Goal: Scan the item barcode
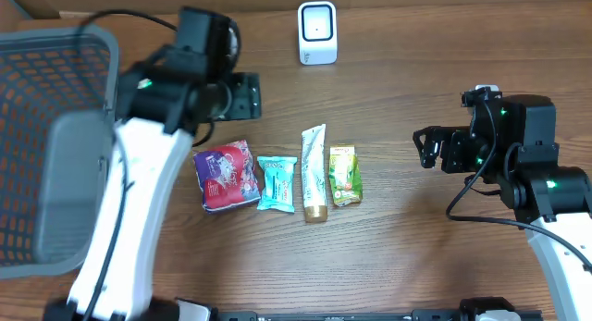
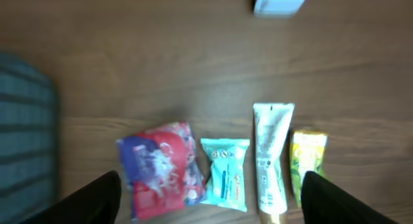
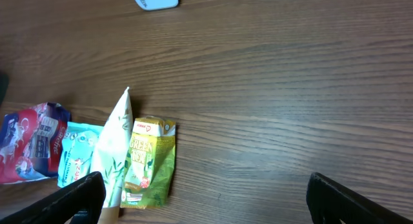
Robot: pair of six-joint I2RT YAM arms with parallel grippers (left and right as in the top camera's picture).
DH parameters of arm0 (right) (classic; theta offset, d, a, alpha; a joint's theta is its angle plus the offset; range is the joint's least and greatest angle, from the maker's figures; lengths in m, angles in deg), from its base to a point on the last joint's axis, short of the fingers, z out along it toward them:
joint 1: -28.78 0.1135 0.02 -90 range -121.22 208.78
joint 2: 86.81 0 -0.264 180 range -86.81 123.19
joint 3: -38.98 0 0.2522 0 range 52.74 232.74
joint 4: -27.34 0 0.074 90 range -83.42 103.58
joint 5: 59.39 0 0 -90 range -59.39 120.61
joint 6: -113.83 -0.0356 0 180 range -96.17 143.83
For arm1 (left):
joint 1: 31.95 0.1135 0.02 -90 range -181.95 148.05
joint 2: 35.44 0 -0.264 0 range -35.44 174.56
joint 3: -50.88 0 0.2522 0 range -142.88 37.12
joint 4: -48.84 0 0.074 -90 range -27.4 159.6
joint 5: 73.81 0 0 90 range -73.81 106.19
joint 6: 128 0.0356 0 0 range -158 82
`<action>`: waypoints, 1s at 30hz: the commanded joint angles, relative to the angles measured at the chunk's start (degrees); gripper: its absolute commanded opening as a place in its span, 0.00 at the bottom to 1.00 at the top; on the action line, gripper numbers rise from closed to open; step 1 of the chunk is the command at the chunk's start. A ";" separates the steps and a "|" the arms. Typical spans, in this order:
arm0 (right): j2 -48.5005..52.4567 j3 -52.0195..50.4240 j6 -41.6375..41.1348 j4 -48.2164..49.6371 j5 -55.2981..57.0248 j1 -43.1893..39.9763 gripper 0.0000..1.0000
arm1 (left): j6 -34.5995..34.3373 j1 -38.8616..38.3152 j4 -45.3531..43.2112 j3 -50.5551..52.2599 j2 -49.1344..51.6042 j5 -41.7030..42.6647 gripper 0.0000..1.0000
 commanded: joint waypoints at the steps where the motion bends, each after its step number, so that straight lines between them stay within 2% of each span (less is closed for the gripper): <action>1: -0.07 1.77 0.39 0.33 -0.28 0.26 1.00 | 3.30 1.86 3.34 -4.48 -5.20 -4.24 0.84; 5: -0.07 1.77 0.39 0.33 -0.28 0.26 1.00 | 4.07 7.28 8.11 -4.59 -10.73 -6.14 0.89; 11: -0.07 1.77 0.39 0.33 -0.28 0.26 1.00 | 8.00 20.70 12.68 -4.59 -15.17 -3.91 0.93; 16: -0.07 1.77 0.39 0.33 -0.28 0.26 1.00 | 13.25 31.54 13.60 -4.59 -15.65 2.80 0.92; 20: -0.07 1.77 0.39 0.33 -0.28 0.26 1.00 | 15.34 42.29 12.46 -4.57 -15.72 16.48 0.89; 24: -0.07 1.77 0.39 0.33 -0.28 0.26 1.00 | 16.74 51.17 11.45 -4.28 -15.63 21.81 0.89; 27: -0.07 1.77 0.39 0.33 -0.28 0.26 1.00 | 17.86 52.24 9.55 -4.15 -14.84 22.27 0.93; 30: -0.07 1.77 0.39 0.33 -0.28 0.26 1.00 | 23.15 51.19 8.00 -4.15 -13.33 27.67 0.93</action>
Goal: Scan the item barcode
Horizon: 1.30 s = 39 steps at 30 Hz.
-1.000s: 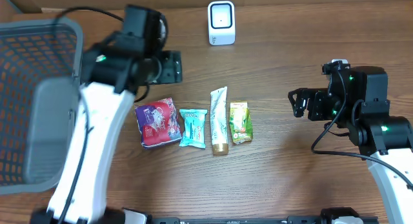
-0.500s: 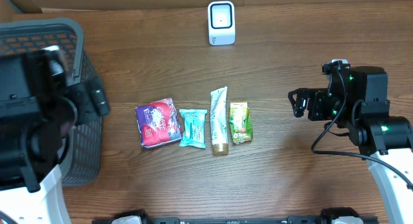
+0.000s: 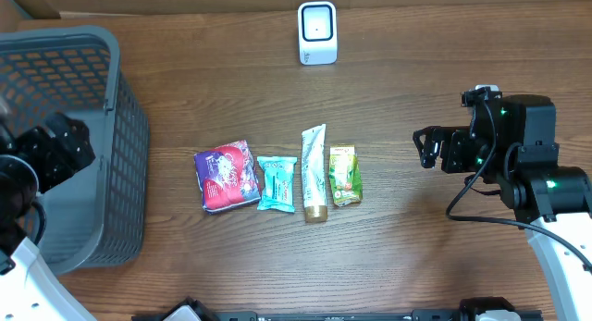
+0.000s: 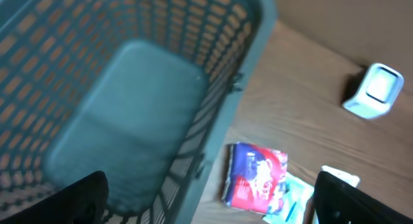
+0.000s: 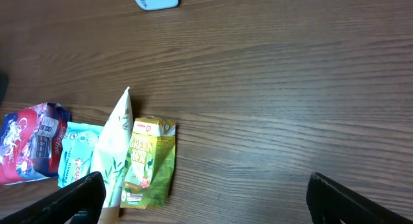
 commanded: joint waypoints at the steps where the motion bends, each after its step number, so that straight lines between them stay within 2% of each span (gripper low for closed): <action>1: -0.07 1.77 0.39 0.31 -0.33 0.26 1.00 | 9.09 -0.98 -1.33 -0.07 2.23 10.25 0.94; 3: -0.07 1.77 0.39 0.28 -0.33 0.26 1.00 | 14.19 -1.75 -1.86 -0.07 3.87 15.15 0.94; 5: -0.07 1.77 0.39 0.31 -0.35 0.26 1.00 | 16.15 -2.49 -1.99 -0.07 5.60 17.57 0.96; 6: -0.07 1.77 0.35 0.31 -0.37 0.26 1.00 | 16.15 -2.82 -1.95 -0.07 6.60 17.59 1.00; 11: -0.07 1.77 -0.57 0.33 -0.39 0.26 1.00 | 14.78 -2.99 -0.02 -0.07 11.28 17.57 1.00; 17: -0.07 1.77 -6.34 2.10 -0.85 0.26 1.00 | 13.07 -2.99 1.70 -0.07 15.63 18.53 1.00; 24: -0.04 1.77 -6.49 2.21 -1.44 0.26 1.00 | 13.14 -2.99 1.90 -0.07 17.07 19.67 1.00; 39: -0.04 1.73 -6.51 1.68 -1.44 0.26 1.00 | 13.14 -2.99 1.95 -0.07 17.11 6.19 0.99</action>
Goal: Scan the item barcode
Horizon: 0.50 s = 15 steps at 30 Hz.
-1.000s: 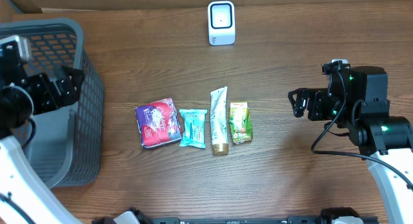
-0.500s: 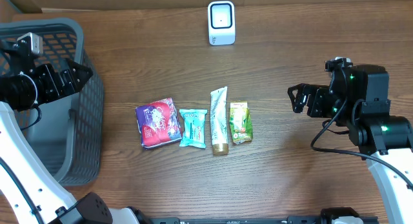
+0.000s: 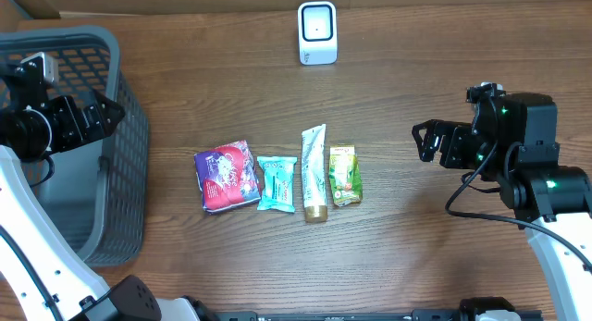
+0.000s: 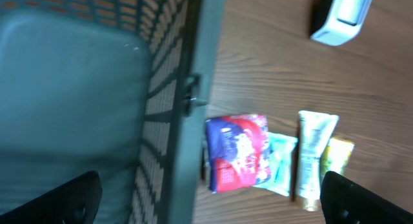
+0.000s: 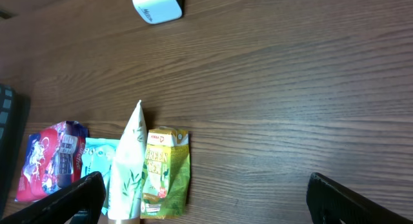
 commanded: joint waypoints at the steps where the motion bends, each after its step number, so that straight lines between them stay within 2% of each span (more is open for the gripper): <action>1: -0.04 1.73 -0.44 0.02 -0.35 0.26 1.00 | 0.17 -0.20 0.11 -0.09 0.24 -3.43 1.00; 15: 1.64 1.73 -1.70 -1.25 -0.52 0.26 1.00 | 0.20 -0.20 0.09 -0.09 0.24 -3.45 1.00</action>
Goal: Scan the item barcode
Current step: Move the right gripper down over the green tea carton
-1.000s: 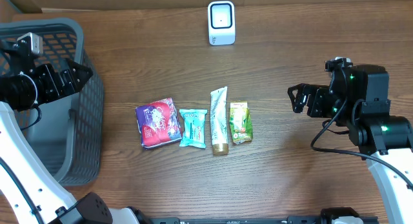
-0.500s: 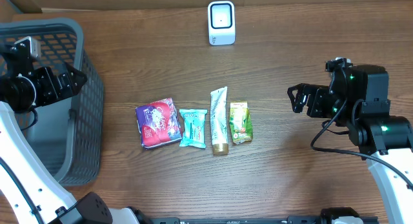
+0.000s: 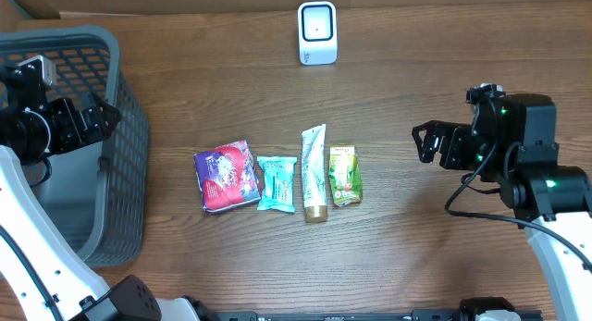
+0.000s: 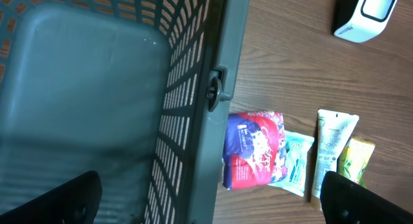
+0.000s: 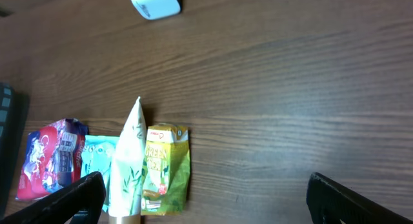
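Observation:
Four items lie in a row mid-table: a red and purple packet (image 3: pixel 227 176), a teal wipes packet (image 3: pixel 277 183), a pale green tube (image 3: pixel 314 171) and a green packet (image 3: pixel 345 175). The white barcode scanner (image 3: pixel 317 31) stands at the table's back edge. My left gripper (image 3: pixel 100 116) hangs open and empty over the right wall of the grey basket (image 3: pixel 129 182); its view shows the basket rim (image 4: pixel 222 88) and the red packet (image 4: pixel 253 148). Also open and empty, my right gripper (image 3: pixel 427 141) hovers to the right of the row, with the green packet (image 5: pixel 166 167) in its view.
The basket fills the table's left side, its inside bare grey plastic (image 4: pixel 77 88). Bare wood lies between the item row and the right gripper, and between the row and the scanner (image 5: pixel 153 2).
My left gripper has shifted slightly over the basket's right wall. The right gripper has hardly moved. Both stay open, and the items lie as before.
First my left arm reached over the table just behind the red packet, gripper open. Then it was back at the far left over the basket, where it has stayed near the right wall. The right arm has stayed at the right, open. No item has moved.

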Robot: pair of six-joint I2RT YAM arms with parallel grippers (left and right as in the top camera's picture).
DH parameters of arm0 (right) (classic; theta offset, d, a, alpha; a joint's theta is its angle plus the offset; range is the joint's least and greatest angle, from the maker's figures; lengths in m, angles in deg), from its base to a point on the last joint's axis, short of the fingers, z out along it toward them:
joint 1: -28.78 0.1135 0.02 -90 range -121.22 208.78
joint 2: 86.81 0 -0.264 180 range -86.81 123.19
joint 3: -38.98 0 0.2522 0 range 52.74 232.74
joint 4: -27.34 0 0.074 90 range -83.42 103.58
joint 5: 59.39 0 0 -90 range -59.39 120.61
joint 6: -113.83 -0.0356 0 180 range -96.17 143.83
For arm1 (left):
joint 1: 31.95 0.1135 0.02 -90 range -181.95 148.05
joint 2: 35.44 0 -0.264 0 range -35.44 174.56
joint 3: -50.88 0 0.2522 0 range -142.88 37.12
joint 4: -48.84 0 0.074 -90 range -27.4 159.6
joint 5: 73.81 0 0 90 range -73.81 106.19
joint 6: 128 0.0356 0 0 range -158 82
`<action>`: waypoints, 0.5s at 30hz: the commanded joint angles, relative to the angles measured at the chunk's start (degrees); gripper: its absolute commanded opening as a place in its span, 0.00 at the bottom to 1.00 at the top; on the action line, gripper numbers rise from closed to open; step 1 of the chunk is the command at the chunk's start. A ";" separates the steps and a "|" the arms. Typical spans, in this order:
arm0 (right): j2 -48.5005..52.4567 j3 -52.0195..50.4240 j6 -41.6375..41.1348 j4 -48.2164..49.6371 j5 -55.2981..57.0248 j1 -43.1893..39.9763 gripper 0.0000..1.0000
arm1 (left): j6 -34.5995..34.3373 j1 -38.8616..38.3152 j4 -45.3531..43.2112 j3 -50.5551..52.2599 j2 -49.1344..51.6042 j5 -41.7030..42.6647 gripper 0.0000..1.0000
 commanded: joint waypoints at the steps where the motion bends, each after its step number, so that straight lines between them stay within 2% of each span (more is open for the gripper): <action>1: 1.92 1.73 -1.27 -0.61 -0.81 0.26 1.00 | 0.20 -0.20 0.11 -0.09 0.24 -0.35 1.00; 3: 3.63 1.73 -1.25 -0.98 -2.56 0.33 0.99 | 0.20 -0.20 0.09 -0.09 0.24 -0.35 1.00; 9: 8.63 2.19 -1.55 -1.05 -4.20 4.90 0.89 | 0.20 -0.20 0.09 -0.09 0.24 -0.35 1.00; 15: 13.81 10.19 -4.17 -6.16 8.24 16.09 0.88 | 0.20 -0.20 0.09 -0.09 0.24 -0.35 1.00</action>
